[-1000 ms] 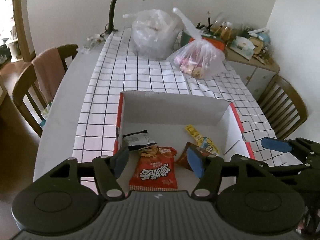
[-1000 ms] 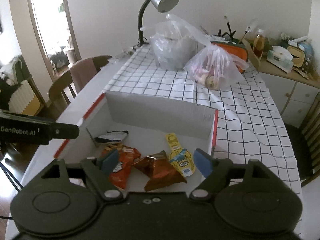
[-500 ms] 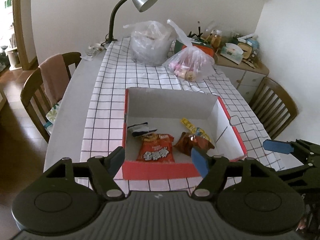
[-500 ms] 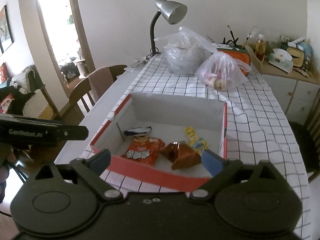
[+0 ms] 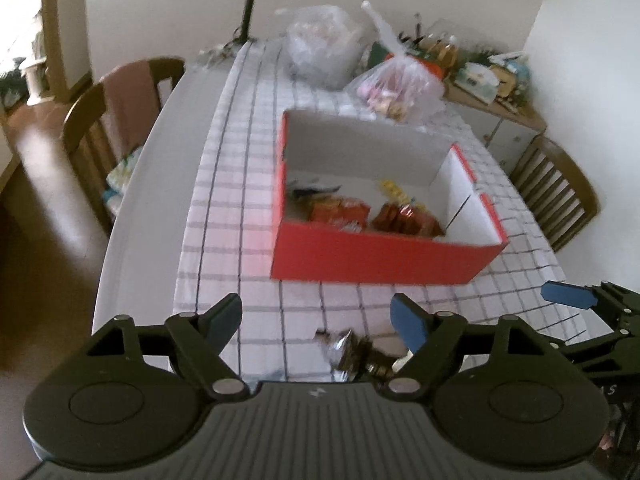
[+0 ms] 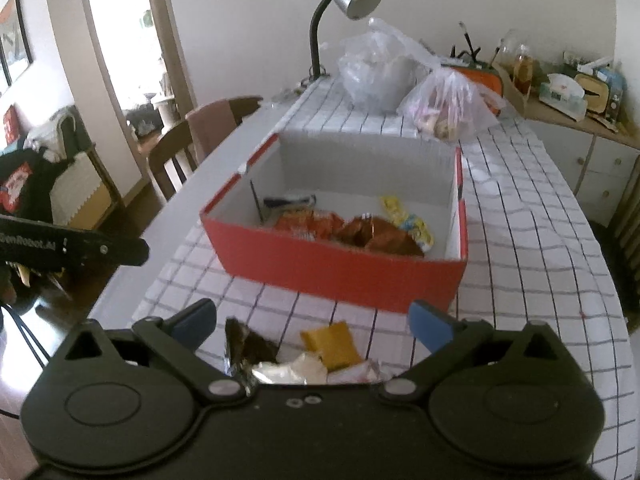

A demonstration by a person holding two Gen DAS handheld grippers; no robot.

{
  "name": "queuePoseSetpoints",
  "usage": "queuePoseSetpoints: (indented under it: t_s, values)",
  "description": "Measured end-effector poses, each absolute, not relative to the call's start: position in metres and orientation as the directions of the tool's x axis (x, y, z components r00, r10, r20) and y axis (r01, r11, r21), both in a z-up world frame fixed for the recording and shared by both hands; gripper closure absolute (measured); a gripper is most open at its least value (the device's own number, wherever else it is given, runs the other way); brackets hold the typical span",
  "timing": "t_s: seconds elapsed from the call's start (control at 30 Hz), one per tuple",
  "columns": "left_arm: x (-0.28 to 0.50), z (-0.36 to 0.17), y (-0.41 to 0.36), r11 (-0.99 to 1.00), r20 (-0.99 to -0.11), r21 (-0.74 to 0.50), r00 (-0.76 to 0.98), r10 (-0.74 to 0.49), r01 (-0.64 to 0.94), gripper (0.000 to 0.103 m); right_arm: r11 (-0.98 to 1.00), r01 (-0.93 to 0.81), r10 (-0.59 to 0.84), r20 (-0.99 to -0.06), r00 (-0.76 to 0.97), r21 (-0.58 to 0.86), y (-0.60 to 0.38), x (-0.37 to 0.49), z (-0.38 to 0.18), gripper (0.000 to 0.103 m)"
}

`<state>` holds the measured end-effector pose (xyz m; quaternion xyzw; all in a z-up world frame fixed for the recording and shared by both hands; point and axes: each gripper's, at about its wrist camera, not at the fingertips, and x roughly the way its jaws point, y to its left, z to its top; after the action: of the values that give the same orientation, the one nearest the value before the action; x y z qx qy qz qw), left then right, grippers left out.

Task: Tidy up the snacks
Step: 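Grasp the blue cookie packet with the left tool while the right tool grasps the white crinkled bag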

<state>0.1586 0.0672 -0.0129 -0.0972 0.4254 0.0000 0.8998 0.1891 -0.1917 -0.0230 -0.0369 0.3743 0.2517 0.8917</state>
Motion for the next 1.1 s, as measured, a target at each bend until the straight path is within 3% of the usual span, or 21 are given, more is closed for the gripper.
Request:
queuePoseSetpoints:
  t_s: [0.53, 0.87, 1.1]
  values:
    - [0.158, -0.109, 0.077, 0.948, -0.928, -0.115, 0.373, 0.004, -0.297, 0.022, 0.834, -0.546, 0.380, -0.796, 0.470, 0.076, -0.180, 0.184, -0.078, 0.001]
    - [0.160, -0.139, 0.070, 0.934, -0.954, -0.078, 0.297, 0.031, -0.348, 0.022, 0.803, -0.594, 0.372, -0.828, 0.420, 0.059, -0.172, 0.197, -0.092, 0.005]
    - [0.158, -0.145, 0.062, 0.936, -0.954, -0.044, 0.292, 0.065, -0.350, 0.023, 0.784, -0.619, 0.365, -0.845, 0.390, 0.054, -0.167, 0.204, -0.102, 0.019]
